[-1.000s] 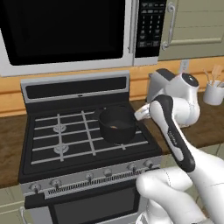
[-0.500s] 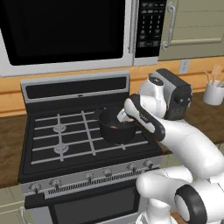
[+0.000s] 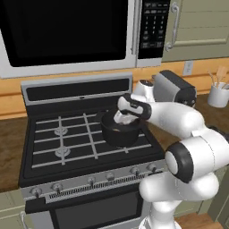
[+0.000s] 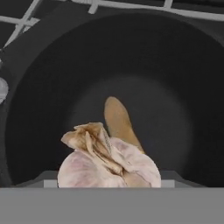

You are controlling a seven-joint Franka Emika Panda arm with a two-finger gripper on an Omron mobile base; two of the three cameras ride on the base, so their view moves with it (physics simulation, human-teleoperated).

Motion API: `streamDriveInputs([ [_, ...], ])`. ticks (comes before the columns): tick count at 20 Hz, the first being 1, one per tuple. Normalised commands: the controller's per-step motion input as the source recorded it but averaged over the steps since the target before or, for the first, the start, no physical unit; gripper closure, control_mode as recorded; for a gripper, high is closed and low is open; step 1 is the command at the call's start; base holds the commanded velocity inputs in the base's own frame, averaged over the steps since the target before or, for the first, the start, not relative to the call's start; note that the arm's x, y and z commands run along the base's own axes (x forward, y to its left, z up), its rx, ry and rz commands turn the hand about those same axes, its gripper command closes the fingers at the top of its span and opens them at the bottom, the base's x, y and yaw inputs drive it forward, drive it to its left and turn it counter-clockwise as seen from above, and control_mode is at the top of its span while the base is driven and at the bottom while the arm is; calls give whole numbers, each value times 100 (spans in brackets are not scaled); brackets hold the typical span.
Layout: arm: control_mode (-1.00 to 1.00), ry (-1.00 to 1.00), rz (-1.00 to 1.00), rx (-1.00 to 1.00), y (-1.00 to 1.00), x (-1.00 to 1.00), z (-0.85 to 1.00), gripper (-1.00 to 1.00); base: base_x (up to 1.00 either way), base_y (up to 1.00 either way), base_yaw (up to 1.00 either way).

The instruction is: Put the sweet potato and garlic in the pot. Retrieve the spatula and lightly stir the vegetables in the pot.

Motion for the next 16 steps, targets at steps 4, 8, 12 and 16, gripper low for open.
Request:
streamDriveInputs([
  [4, -100, 0, 0, -1, 14, 49, -49, 100, 0, 0, 0],
  [8, -100, 0, 0, -2, 10, 41, -49, 100, 0, 0, 0],
  [12, -100, 0, 0, -1, 3, 30, -42, 100, 0, 0, 0],
  [16, -100, 0, 0, -3, 0, 1, -18, -100, 0, 0, 0],
])
